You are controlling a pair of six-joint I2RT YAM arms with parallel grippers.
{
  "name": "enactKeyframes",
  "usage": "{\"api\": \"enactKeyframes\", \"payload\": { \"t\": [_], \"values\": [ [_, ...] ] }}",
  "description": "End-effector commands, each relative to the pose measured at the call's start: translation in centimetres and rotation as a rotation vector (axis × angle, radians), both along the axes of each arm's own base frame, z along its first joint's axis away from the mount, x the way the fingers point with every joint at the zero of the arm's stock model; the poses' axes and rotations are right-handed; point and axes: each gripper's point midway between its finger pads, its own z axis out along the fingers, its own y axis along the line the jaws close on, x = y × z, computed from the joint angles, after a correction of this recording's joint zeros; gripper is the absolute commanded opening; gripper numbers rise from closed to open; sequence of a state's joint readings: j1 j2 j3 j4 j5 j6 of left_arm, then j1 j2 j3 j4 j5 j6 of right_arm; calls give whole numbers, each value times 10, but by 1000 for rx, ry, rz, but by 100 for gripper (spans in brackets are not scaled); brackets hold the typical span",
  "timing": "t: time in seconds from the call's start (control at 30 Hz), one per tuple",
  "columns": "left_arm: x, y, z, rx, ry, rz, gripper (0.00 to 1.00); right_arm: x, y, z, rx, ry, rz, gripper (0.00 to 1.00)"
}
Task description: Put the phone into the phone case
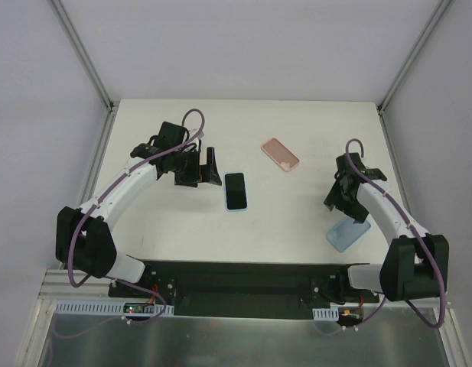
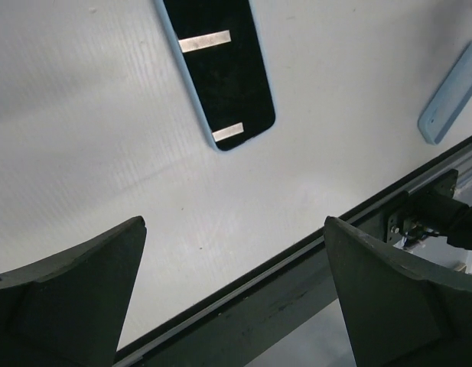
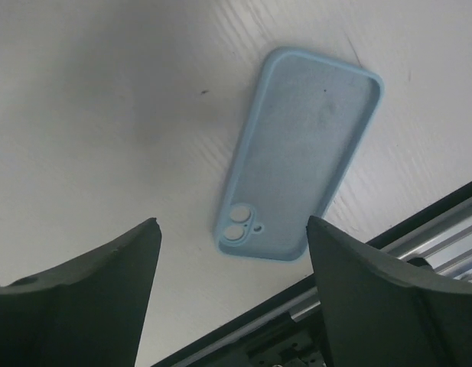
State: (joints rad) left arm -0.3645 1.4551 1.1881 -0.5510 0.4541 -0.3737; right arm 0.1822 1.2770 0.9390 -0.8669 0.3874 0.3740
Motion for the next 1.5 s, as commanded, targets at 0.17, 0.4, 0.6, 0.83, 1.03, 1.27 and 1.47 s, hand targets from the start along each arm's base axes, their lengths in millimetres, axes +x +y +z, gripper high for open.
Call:
{"api": "enactKeyframes", "payload": {
  "t": [0.17, 0.4, 0.6, 0.83, 1.03, 1.27, 1.47],
  "values": [
    [-29, 35, -7, 127, -48, -4, 99, 2, 10, -61, 255, 113, -100, 56],
    [-29, 40, -2, 147, -76, 1, 99, 12, 4, -78, 229, 176, -143, 38],
    [-26, 43, -1, 167, -85, 13, 99, 10, 2, -84, 223, 183, -130, 14],
    [-24, 48, -2, 182, -88, 41, 99, 27, 30, -55, 229, 120, 141, 1],
    [-20, 51, -2, 176, -74, 68, 99, 49, 88, -15, 141, 26, 628, 2],
    [-15, 63, -2, 206, -86, 122, 99, 51, 131, 4, -168, -43, 1343, 4],
    [-15, 66, -7, 207, -65, 130, 99, 13, 172, -6, -187, -305, 1895, 6]
  ]
}}
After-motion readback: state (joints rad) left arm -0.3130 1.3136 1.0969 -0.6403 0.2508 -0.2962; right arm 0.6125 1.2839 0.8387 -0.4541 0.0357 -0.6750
